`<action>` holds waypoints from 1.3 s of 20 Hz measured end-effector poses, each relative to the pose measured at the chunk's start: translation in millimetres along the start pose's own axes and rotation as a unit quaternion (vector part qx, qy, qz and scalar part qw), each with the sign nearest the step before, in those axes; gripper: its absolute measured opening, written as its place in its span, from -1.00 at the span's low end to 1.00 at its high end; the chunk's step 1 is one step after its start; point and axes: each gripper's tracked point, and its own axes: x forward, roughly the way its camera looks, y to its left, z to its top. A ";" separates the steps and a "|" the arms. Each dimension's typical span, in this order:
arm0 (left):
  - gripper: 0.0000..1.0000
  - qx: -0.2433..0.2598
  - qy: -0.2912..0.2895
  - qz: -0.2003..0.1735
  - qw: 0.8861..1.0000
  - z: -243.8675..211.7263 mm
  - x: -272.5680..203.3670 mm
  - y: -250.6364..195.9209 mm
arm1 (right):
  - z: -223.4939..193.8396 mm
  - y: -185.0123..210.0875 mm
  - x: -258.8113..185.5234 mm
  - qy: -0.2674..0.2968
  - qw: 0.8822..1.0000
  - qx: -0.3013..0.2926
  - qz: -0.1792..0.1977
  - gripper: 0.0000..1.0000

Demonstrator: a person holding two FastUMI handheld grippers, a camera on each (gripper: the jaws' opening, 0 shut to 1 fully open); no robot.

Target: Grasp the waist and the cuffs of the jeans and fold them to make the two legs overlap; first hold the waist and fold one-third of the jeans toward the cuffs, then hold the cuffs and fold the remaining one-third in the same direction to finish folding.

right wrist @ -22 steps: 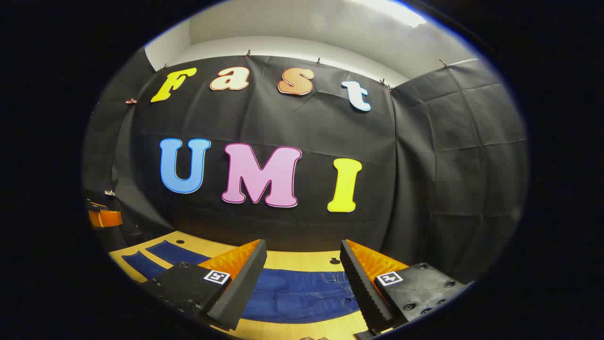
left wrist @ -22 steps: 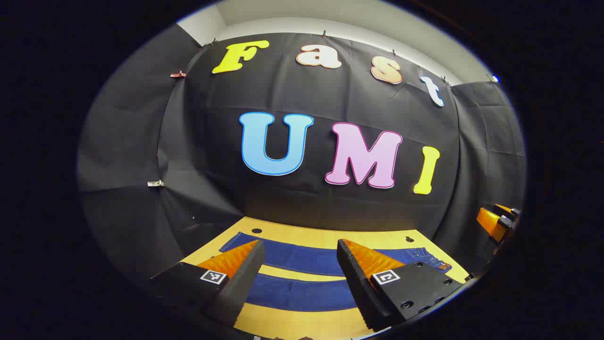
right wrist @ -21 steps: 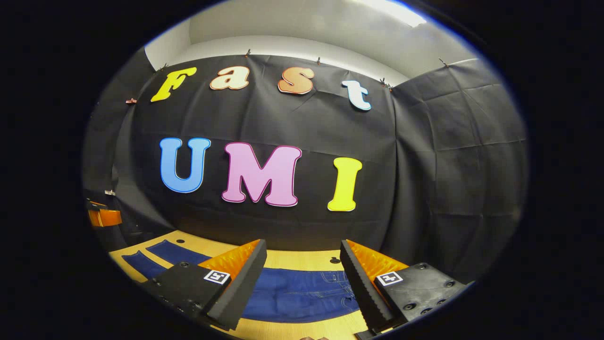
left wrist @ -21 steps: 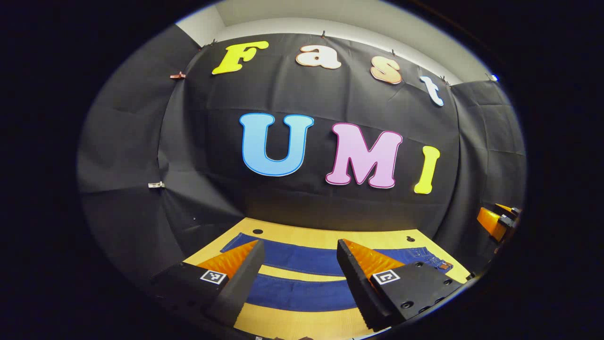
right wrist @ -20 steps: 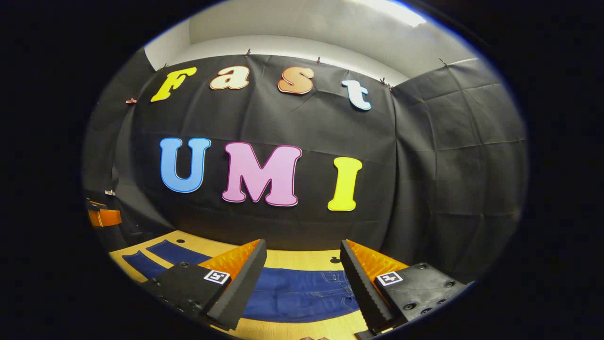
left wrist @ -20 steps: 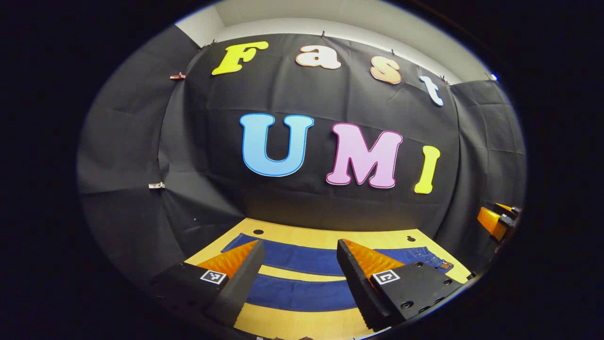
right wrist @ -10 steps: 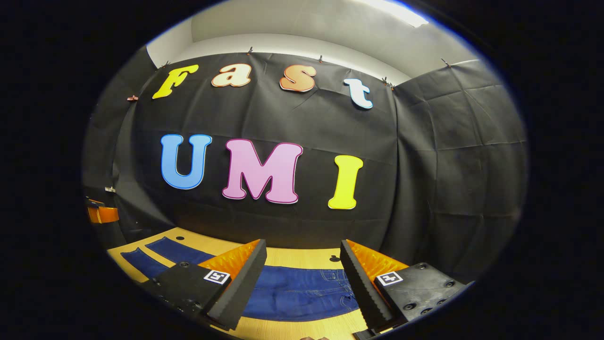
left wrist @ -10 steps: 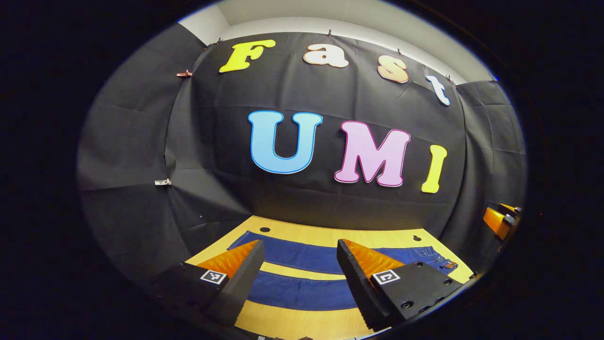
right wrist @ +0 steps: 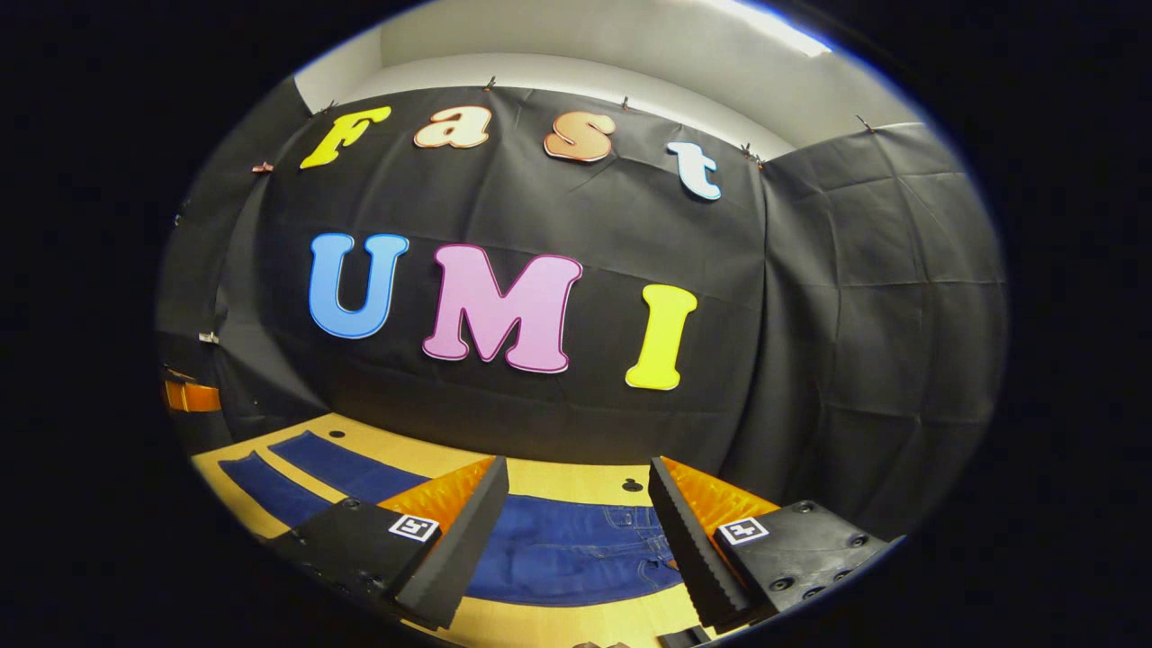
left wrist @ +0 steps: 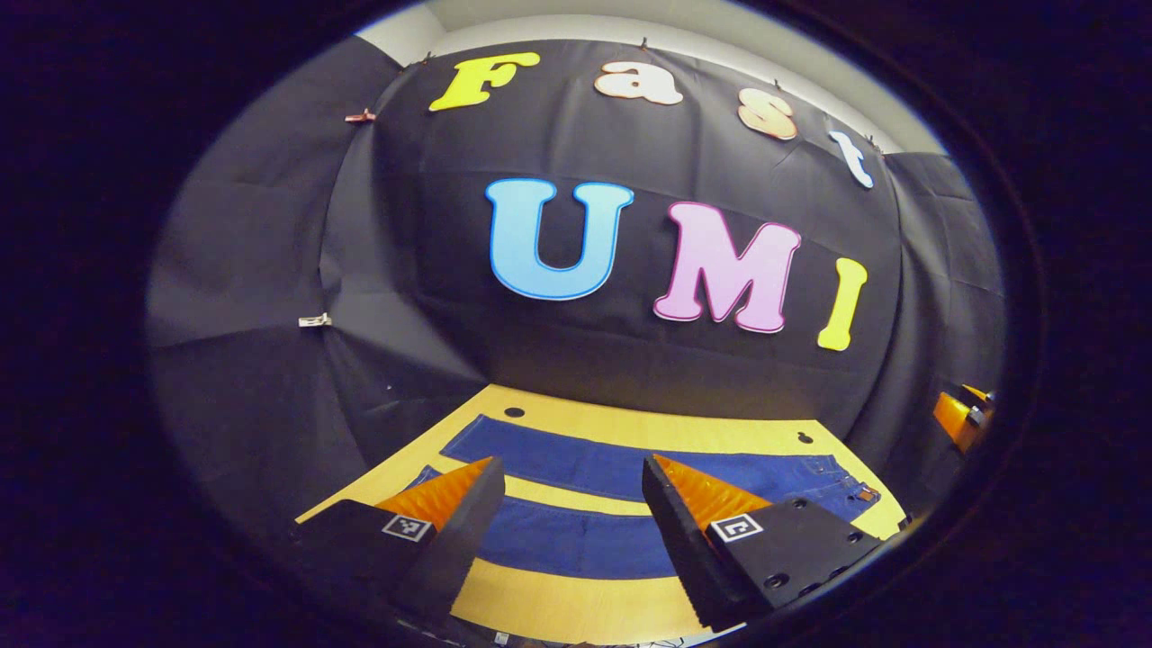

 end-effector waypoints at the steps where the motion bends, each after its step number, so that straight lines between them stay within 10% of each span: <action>1: 0.93 0.005 0.006 0.012 1.000 -4.0 4.8 14.7 | -4.4 -4.1 4.2 0.004 1.000 -0.002 -0.002 0.92; 7: 0.93 0.036 0.096 0.088 0.991 -64.2 40.8 122.3 | -34.3 -17.0 27.4 0.037 0.999 0.002 -0.013 0.93; 12: 0.94 0.210 0.142 0.113 0.961 -84.5 69.8 204.0 | -64.2 -8.4 38.9 0.072 0.997 -0.006 -0.008 0.92; 16: 0.96 0.361 0.188 0.069 0.911 -115.6 88.6 228.9 | -84.1 0.3 43.7 0.095 0.995 -0.011 -0.001 0.92; 22: 0.95 0.581 0.237 -0.083 0.774 -178.1 107.3 226.2 | -108.4 -13.1 48.9 0.123 0.992 -0.040 -0.007 0.93; 26: 0.96 0.641 0.270 -0.096 0.712 -203.1 112.4 248.8 | -118.4 -29.8 53.1 0.131 0.988 -0.080 -0.012 0.93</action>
